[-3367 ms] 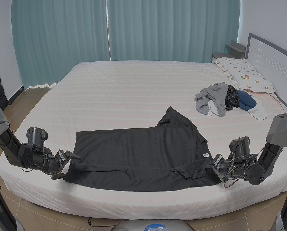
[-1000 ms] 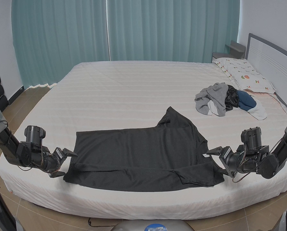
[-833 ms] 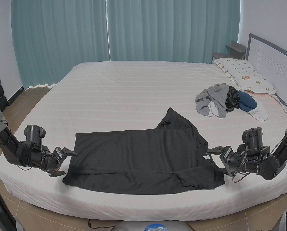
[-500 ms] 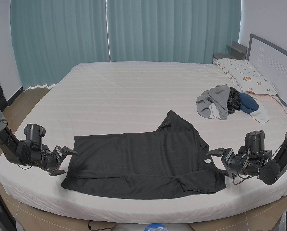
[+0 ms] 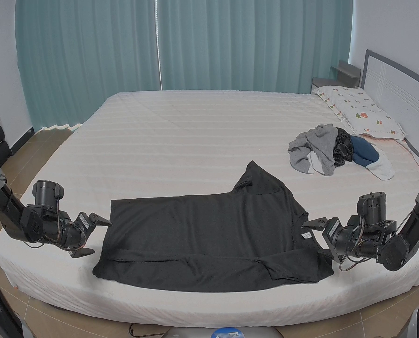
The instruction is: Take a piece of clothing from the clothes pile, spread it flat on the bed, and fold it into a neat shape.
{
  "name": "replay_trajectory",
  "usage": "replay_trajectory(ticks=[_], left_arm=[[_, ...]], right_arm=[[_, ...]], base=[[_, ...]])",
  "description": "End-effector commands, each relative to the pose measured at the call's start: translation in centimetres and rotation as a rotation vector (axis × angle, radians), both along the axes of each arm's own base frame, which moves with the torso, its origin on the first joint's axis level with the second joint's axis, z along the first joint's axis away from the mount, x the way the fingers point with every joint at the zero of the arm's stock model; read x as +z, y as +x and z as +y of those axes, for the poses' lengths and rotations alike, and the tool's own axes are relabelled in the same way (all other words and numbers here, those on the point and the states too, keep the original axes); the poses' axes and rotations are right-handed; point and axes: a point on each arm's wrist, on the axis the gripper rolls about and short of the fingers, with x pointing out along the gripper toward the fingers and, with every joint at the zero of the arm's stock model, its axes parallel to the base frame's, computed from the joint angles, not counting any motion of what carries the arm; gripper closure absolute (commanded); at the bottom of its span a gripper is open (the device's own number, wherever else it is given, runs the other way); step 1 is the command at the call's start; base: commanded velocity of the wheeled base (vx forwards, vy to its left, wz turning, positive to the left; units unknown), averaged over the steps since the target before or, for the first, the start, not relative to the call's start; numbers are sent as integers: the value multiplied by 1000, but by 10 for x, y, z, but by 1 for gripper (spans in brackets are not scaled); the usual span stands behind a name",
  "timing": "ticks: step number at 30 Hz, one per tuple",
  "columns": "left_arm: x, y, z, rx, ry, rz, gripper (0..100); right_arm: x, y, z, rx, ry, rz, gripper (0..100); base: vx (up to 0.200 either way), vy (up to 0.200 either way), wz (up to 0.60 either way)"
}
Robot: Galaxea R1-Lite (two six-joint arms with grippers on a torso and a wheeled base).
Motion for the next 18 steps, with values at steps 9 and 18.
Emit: replay_trajectory(ticks=[9, 18], left_arm=[[-4, -4, -48, -107, -12, 46, 0], [-32, -6, -76, -123, 124, 129, 0]], right_arm=[[-1, 0, 0, 2, 0, 3, 0], [-5, 0, 1, 3, -5, 15, 0]], base=[[0, 0, 0], [0, 0, 0]])
